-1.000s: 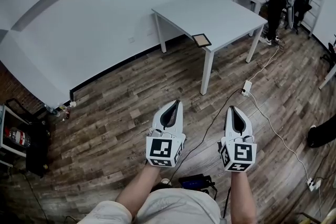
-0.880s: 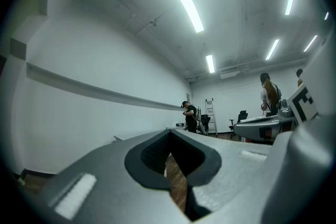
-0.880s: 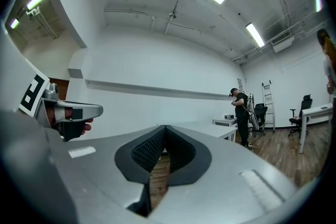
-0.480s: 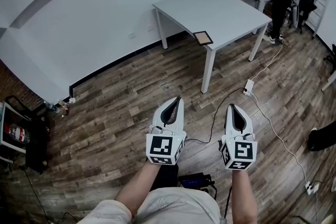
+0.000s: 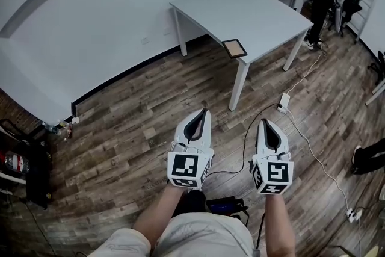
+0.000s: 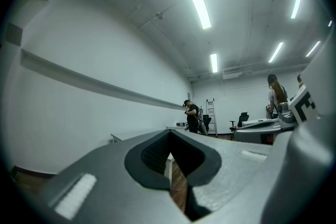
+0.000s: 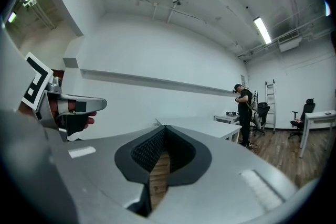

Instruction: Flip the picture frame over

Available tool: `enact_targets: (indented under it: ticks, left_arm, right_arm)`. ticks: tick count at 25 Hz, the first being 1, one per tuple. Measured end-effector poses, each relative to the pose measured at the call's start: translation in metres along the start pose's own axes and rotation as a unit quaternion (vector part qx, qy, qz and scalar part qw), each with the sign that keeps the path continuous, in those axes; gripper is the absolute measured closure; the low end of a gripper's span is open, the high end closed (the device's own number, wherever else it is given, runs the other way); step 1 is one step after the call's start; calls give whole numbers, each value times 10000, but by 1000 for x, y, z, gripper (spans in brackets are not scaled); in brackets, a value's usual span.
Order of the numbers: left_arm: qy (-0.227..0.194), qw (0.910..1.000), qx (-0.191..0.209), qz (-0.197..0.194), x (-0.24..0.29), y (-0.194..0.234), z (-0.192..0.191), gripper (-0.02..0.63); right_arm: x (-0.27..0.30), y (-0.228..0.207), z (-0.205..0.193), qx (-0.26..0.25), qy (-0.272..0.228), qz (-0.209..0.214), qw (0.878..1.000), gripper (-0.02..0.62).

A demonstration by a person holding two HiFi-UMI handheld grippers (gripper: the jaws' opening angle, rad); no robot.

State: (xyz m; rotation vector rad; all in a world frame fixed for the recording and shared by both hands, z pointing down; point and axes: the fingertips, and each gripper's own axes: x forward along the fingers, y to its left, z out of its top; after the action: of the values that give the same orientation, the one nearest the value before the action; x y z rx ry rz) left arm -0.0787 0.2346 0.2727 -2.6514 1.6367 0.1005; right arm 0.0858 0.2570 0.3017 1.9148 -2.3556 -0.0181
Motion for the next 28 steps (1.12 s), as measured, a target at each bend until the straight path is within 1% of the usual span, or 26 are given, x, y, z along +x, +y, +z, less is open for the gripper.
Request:
enact_targets:
  ticks: [8,12,19,24,28]
  left_arm:
    - [70,9998,-160,-124,56,76,-9,605]
    - [86,9995,-218,-216,81,103,-10,606]
    - [90,9991,-234,-349,109,120,-14,606]
    - [106,9991,-197,-353,132,126,-21,606]
    - [177,9993,-116,-318,160,123,-29,606]
  right_arm:
    - [79,15,12,-26,79,-289,9995,572]
    - [107,22,20,-112,91,-427,9990,572]
    - [133,10,18,-37,112,-655,9978,572]
    - [158,2,10,-4,112,-635,9979,572]
    - [183,-19,4,67,91,-606,9981,572]
